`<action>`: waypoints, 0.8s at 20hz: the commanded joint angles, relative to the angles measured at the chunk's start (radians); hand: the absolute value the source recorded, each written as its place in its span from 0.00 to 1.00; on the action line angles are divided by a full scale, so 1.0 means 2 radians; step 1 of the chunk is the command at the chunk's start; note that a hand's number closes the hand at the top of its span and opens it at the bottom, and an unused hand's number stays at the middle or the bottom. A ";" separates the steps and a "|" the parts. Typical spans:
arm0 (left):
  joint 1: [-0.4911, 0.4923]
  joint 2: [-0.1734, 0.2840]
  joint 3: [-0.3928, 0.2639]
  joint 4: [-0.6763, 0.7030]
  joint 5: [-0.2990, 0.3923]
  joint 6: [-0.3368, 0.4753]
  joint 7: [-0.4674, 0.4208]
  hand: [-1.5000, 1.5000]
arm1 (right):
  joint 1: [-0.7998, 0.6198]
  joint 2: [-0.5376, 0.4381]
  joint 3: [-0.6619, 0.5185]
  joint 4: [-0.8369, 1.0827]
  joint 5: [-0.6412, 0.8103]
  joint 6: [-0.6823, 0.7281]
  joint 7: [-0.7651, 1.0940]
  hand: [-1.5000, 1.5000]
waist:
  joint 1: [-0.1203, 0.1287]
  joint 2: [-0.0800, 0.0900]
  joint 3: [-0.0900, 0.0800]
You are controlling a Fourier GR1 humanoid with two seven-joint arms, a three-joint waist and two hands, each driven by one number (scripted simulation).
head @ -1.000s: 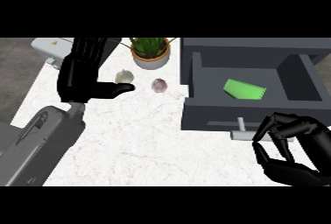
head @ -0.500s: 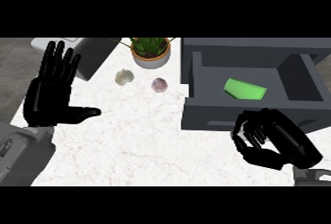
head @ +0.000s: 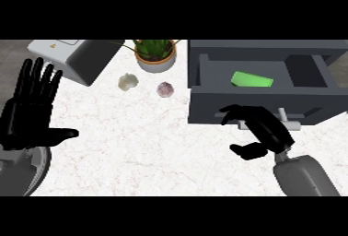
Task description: Pick up the cup, place it into the drawer and close the drawer
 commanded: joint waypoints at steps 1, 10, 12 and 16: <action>0.041 0.003 0.018 -0.050 -0.002 -0.005 0.019 0.00 | -0.044 0.010 -0.008 0.096 0.027 -0.014 -0.021 0.00 | 0.001 -0.001 0.000; 0.043 -0.004 0.080 0.042 -0.010 -0.109 0.003 0.00 | -0.148 0.026 -0.062 0.297 0.034 -0.056 -0.102 0.00 | -0.002 0.001 0.000; 0.065 -0.003 0.080 0.007 -0.008 -0.106 0.003 0.00 | -0.208 0.039 -0.078 0.375 0.032 -0.063 -0.107 0.00 | 0.005 0.002 0.000; 0.053 -0.012 0.078 0.000 -0.015 -0.097 0.017 0.00 | -0.272 0.043 -0.102 0.477 0.030 -0.072 -0.134 0.00 | 0.010 0.004 0.001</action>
